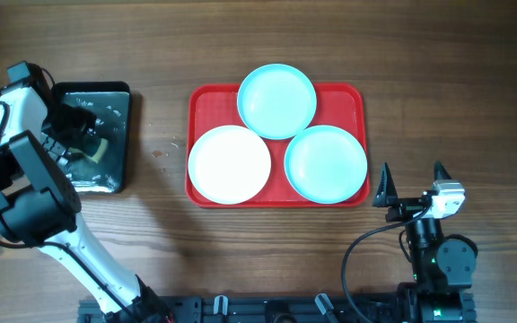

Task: Clean dirty plates on tray and stack at the side
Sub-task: 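Dip and rub the sponge in the water with the left gripper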

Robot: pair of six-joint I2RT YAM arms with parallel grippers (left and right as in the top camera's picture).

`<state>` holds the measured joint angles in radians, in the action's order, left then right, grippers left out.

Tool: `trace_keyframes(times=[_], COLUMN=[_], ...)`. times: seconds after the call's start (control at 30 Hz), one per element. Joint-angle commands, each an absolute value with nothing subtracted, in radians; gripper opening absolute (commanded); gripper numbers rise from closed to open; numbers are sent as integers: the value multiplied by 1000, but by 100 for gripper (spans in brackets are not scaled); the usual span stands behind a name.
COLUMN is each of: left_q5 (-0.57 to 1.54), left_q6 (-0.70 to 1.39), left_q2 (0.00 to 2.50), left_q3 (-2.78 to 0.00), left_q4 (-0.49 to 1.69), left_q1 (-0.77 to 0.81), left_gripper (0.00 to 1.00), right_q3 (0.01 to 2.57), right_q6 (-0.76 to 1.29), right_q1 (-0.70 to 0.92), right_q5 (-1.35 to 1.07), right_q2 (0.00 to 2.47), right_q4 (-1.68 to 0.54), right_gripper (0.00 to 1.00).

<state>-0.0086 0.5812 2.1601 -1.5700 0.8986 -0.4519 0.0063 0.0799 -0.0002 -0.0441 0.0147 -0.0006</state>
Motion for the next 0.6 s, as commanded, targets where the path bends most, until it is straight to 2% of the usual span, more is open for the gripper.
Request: trace_keyframes(times=[0.0, 0.2, 0.23, 0.3, 0.37, 0.4, 0.5, 0.57], left_q5=[28, 168, 167, 167, 167, 167, 123, 78], left_q6=[577, 583, 583, 583, 583, 583, 584, 584], left_q2=[2192, 2192, 2192, 2192, 2192, 2192, 2192, 2192], left_q3=[-1568, -1568, -1568, -1568, -1568, -1568, -1568, -1568], left_q4=[925, 982, 985, 985, 984, 983, 965, 954], left_q1=[-451, -440, -436, -430, -425, -424, -424, -424], left_gripper=[100, 100, 94, 67, 47, 41, 4, 4], right_q3=[5, 5, 5, 5, 5, 5, 5, 5], right_q6=[67, 67, 68, 67, 67, 67, 67, 67], right_q1=[-4, -4, -4, -4, -4, -4, -4, -4], right_q5=[-48, -48, -48, -48, -48, -48, -48, -48], right_q2=[7, 7, 7, 7, 7, 7, 7, 7], right_q4=[1, 1, 1, 1, 1, 1, 1, 1], right_gripper=[100, 100, 100, 100, 100, 100, 100, 100])
